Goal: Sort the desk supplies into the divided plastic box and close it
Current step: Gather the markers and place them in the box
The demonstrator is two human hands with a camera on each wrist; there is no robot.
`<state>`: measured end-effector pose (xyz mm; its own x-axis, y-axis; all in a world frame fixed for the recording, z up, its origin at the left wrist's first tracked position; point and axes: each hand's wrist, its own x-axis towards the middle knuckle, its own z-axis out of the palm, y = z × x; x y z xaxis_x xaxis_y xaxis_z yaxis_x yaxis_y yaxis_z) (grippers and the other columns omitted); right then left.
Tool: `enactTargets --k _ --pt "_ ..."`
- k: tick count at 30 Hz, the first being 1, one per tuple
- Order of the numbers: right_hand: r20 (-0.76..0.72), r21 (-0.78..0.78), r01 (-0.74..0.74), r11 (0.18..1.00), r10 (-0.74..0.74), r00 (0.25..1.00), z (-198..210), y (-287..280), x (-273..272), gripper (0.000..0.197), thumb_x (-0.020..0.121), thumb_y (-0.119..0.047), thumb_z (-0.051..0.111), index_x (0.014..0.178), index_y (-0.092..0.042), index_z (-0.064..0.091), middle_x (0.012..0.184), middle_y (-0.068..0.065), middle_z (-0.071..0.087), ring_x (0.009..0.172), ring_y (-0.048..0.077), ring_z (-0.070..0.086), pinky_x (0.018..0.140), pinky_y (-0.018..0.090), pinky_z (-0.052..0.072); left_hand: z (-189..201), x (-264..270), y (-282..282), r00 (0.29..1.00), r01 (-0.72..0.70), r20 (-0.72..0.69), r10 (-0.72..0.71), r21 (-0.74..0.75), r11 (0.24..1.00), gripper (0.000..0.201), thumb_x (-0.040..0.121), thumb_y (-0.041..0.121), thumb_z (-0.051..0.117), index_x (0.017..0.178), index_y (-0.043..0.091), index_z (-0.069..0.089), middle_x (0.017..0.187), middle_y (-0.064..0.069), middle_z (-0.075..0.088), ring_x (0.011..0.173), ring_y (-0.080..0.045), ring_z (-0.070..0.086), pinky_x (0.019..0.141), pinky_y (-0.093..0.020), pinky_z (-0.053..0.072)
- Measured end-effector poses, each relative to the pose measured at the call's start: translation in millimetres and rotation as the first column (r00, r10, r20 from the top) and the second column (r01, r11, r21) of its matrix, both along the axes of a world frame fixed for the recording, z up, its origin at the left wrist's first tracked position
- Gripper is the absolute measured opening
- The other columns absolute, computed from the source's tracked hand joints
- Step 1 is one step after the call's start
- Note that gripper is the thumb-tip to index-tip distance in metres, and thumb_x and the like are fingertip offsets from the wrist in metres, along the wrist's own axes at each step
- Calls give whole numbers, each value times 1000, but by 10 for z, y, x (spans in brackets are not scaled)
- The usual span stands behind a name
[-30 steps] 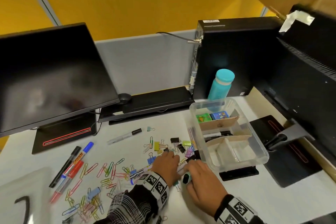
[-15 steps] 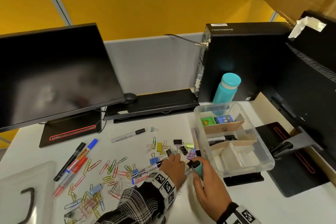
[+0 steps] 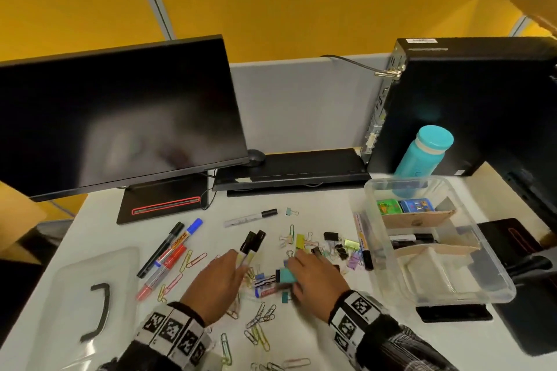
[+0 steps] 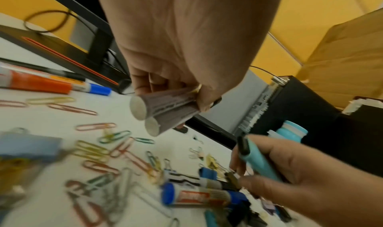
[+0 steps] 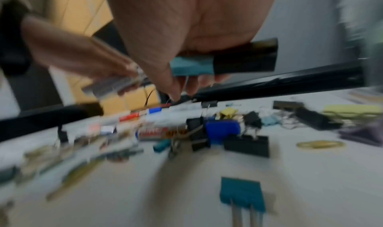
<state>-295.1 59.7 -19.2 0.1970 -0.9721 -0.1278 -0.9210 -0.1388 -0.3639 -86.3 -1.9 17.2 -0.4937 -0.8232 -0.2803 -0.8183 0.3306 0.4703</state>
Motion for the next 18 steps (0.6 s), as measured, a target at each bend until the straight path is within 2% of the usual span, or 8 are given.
enactTargets --k 3,6,7,9,11,14,16,18 --pt "-163 130 -64 989 85 983 -165 -123 133 35 88 -12 50 123 -11 46 131 10 42 115 31 46 95 43 38 -34 253 -1 1000 -28 -3 28 -13 1000 19 100 41 29 90 27 40 77 10 48 68 -2 45 60 -17 34" --pt "-211 130 -72 989 98 972 -261 -155 179 36 74 -12 64 109 -12 55 116 11 53 100 32 58 78 42 48 -67 363 45 998 -64 -23 64 10 998 19 100 41 28 96 26 40 76 11 49 65 -2 46 57 -17 34" --pt "-222 125 -58 990 85 971 -266 -161 196 37 73 -14 64 109 -13 55 115 10 54 100 32 58 78 42 48 -75 372 66 997 -67 -22 68 20 998 19 100 40 28 99 26 39 76 11 48 65 -2 46 57 -16 34" --pt "-227 116 -49 992 74 971 -296 -167 230 42 83 -15 56 123 -12 44 127 11 46 114 32 47 90 43 40 -114 379 101 998 -66 -16 67 38 997 21 100 41 28 107 24 39 81 10 50 68 -3 47 58 -16 35" --pt "-215 149 -40 988 71 974 -303 -184 247 46 86 -17 53 129 -12 38 132 10 41 120 31 38 96 41 34 -148 378 114 998 -66 -11 66 51 997 24 100 42 27 114 25 38 92 7 56 77 -4 53 64 -16 41" --pt "-215 160 -41 986 75 974 -299 -203 282 44 83 -16 55 125 -11 43 130 9 43 120 29 37 96 40 33 -163 357 109 998 -56 -18 57 65 996 27 99 44 27 114 24 40 101 4 60 87 -10 59 78 -27 49" --pt "-204 161 -27 987 60 977 -278 -198 292 42 83 -15 55 123 -11 45 129 9 44 120 29 36 96 39 34 -134 328 104 999 -44 -17 45 61 997 26 100 42 27 111 23 40 98 4 58 85 -11 58 77 -28 49" --pt "-196 130 -4 991 30 980 -214 -198 290 40 83 -16 54 122 -11 46 127 8 47 119 29 38 95 39 36 -109 305 87 999 -37 -29 38 47 998 24 100 40 27 111 22 39 96 7 56 82 -10 57 75 -24 46"
